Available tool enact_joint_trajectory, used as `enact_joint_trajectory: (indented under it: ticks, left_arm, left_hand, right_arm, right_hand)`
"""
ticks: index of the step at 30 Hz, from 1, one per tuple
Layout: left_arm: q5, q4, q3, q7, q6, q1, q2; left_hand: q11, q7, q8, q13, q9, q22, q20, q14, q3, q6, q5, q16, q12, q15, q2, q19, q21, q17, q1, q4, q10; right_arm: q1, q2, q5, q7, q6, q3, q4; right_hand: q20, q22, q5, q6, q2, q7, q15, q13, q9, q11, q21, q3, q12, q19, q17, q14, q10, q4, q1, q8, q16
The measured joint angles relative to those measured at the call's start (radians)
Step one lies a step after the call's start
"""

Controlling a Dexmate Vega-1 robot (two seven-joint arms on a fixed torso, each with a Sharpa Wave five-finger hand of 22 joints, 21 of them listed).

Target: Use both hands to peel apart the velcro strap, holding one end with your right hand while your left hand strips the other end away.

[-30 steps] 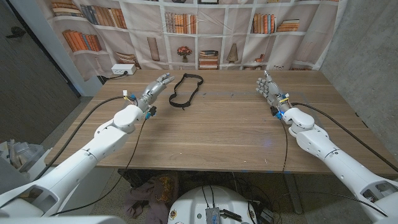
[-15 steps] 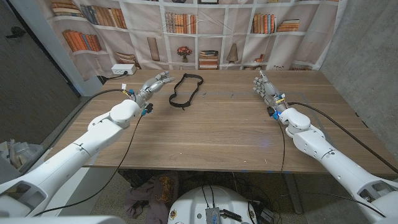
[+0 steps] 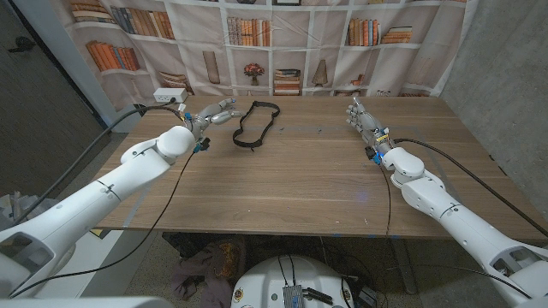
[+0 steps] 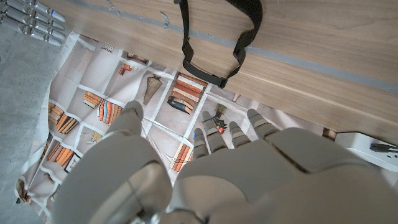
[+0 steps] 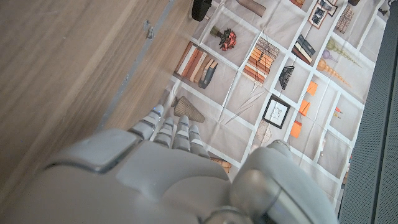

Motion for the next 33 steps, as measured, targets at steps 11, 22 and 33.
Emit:
enact_joint_trajectory:
  ticks: [11, 22, 33]
  left_arm:
    - [0.091, -0.025, 0.043, -0.04, 0.073, -0.049, 0.017]
    - [0.178, -0.041, 0.106, -0.093, 0.122, -0.115, 0.025]
    - [0.309, -0.048, 0.164, -0.185, 0.168, -0.178, 0.026]
  left_hand:
    - [-0.022, -0.009, -0.008, 0.0, 0.004, 0.0, -0.005, 0.005, 0.005, -0.043, 0.004, 0.0, 0.0, -0.005, -0.008, 0.005, 0.0, 0.0, 0.03, -0.022, 0.033]
    - [-0.025, -0.01, -0.005, 0.0, 0.001, 0.0, -0.013, 0.013, 0.009, -0.079, 0.008, 0.0, -0.017, -0.006, -0.019, 0.013, 0.0, 0.0, 0.072, -0.052, 0.028]
    - [-0.036, 0.002, -0.017, 0.014, 0.004, 0.005, -0.007, -0.017, 0.039, -0.175, 0.03, -0.005, -0.063, -0.005, -0.011, 0.006, 0.0, 0.003, 0.245, -0.094, -0.073]
  right_arm:
    - [0.005, -0.004, -0.008, -0.001, -0.008, -0.003, -0.001]
    - [0.011, -0.004, -0.009, 0.009, -0.004, -0.004, 0.013]
    - [0.014, -0.001, -0.003, 0.012, -0.001, -0.003, 0.023]
  right_hand:
    - [0.0, 0.0, 0.0, 0.0, -0.004, 0.0, -0.004, 0.0, 0.0, 0.0, 0.0, 0.004, 0.0, 0.0, 0.0, -0.004, 0.0, -0.004, 0.004, 0.0, 0.0]
    - [0.0, 0.0, 0.0, 0.0, -0.003, 0.0, -0.004, 0.0, 0.0, 0.0, 0.0, 0.004, 0.0, 0.0, 0.0, -0.004, 0.0, -0.012, 0.013, 0.0, 0.0]
    - [0.0, 0.0, 0.0, 0.0, -0.003, 0.0, -0.004, 0.0, 0.0, 0.0, 0.0, 0.004, 0.0, 0.0, 0.0, -0.004, 0.0, -0.012, 0.013, 0.0, 0.004]
